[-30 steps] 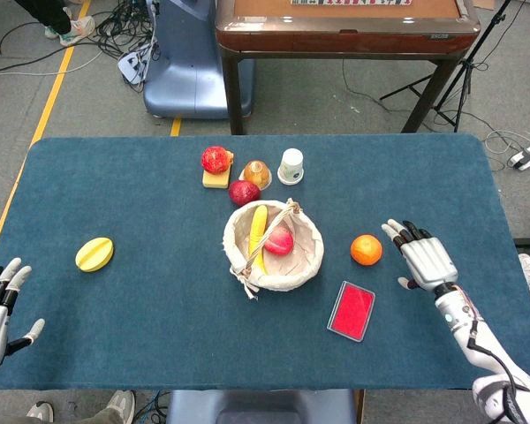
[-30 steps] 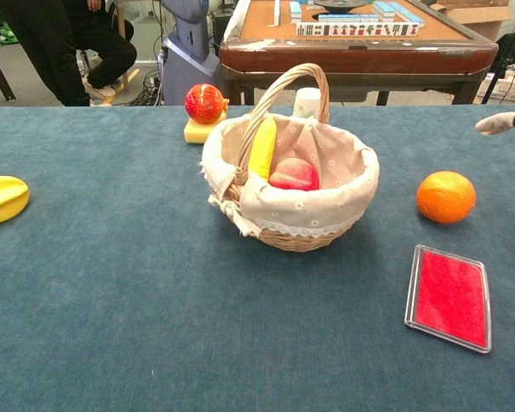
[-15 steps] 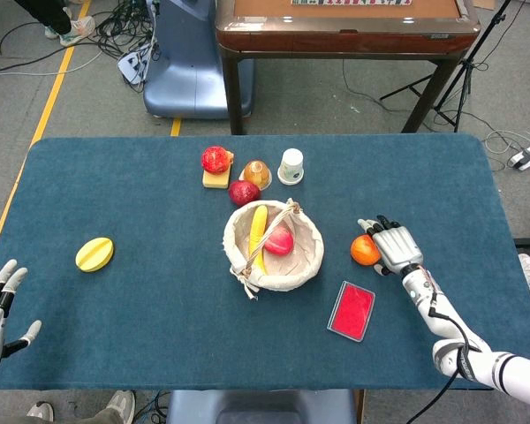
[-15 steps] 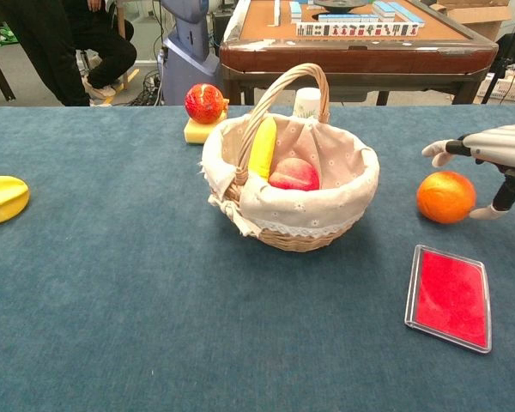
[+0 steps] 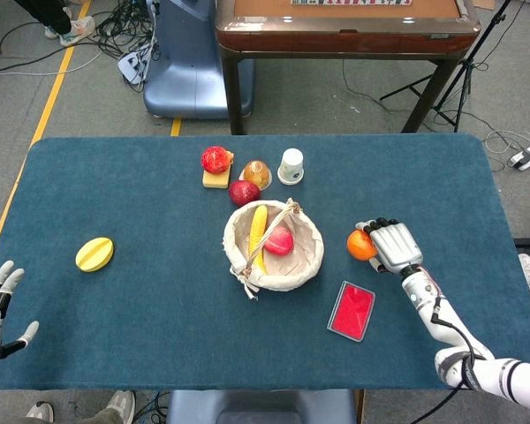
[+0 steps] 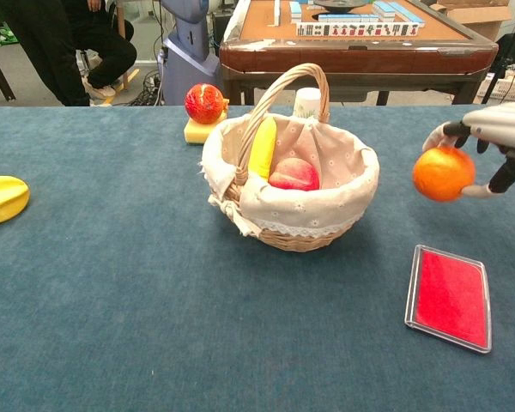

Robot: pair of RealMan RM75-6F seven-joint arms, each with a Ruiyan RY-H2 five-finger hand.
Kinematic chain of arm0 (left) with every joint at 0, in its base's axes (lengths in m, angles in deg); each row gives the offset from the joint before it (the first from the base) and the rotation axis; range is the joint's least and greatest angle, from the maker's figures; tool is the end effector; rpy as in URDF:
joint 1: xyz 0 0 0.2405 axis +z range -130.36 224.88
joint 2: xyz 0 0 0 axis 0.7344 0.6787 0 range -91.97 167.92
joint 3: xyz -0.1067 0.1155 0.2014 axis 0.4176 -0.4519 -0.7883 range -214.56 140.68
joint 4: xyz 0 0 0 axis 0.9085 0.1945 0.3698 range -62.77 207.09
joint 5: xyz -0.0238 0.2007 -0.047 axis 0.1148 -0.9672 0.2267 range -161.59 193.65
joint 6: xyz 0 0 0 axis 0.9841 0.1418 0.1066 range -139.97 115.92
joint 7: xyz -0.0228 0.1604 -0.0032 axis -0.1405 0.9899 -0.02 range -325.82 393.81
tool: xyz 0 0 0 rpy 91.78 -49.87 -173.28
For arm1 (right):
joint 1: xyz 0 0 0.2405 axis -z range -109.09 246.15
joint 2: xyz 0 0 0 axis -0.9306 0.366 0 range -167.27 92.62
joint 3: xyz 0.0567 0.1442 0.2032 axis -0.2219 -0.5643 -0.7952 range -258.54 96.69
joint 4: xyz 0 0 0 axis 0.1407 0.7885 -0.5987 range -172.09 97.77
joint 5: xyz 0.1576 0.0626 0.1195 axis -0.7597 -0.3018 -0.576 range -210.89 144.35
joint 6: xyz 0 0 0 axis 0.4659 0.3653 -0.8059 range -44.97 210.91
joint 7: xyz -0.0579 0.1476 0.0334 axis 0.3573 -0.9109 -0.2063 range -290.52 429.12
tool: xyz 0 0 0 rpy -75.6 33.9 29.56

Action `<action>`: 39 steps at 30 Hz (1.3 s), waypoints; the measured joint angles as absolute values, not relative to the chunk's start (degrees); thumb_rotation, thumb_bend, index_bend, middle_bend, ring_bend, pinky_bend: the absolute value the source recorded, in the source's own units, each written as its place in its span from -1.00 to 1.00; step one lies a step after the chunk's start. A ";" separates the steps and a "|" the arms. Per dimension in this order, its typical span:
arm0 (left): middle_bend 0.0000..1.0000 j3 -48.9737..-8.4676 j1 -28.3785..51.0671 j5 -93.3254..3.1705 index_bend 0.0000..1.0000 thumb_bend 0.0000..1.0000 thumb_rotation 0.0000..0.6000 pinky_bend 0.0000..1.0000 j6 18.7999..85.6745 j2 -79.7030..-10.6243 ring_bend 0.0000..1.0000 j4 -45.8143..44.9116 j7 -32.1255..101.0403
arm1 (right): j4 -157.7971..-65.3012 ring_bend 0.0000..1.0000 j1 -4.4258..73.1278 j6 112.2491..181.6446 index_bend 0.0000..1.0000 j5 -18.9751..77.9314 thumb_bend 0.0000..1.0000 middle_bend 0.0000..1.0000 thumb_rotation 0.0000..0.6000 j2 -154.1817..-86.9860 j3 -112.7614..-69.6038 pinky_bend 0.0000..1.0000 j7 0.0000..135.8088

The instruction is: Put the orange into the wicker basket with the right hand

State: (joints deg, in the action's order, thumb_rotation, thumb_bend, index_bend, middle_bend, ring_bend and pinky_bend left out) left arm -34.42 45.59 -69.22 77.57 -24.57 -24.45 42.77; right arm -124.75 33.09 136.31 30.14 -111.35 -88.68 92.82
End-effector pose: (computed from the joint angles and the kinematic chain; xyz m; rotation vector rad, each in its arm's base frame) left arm -0.3051 0.1795 0.1746 -1.3393 -0.8106 -0.8182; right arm -0.2289 -0.3541 0.0582 1.8057 -0.8342 0.6406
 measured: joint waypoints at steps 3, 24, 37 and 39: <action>-1.00 -34.43 45.32 -69.67 -0.75 -0.48 1.00 -0.99 77.38 -24.63 -1.00 -24.69 43.04 | -129.99 -0.59 34.64 141.32 -0.21 33.66 -0.17 -0.26 1.00 -107.68 -89.08 -0.35 91.37; -1.00 -34.48 45.56 -70.33 -0.75 -0.48 1.00 -1.00 77.88 -24.36 -1.00 -24.97 42.29 | -137.61 -1.00 33.04 143.88 -1.00 43.04 -0.19 -1.00 1.00 -110.05 -90.20 -0.59 86.82; -1.00 -34.31 45.63 -70.09 -0.75 -0.48 1.00 -1.00 77.79 -24.13 -1.00 -24.38 41.41 | -137.91 -1.00 36.45 148.93 -1.00 45.78 -0.19 -1.00 1.00 -105.30 -88.75 -0.69 86.16; -1.00 -34.21 45.40 -70.33 -0.75 -0.48 1.00 -1.00 77.68 -24.21 -1.00 -24.15 41.26 | -138.12 -1.00 38.06 150.64 -1.00 45.49 -0.19 -1.00 1.00 -103.19 -88.37 -0.69 86.92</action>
State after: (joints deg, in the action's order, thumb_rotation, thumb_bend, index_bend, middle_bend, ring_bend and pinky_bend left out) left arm -34.21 45.40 -70.33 77.68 -24.21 -24.15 41.26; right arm -138.12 38.06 150.64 45.49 -103.19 -88.37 86.92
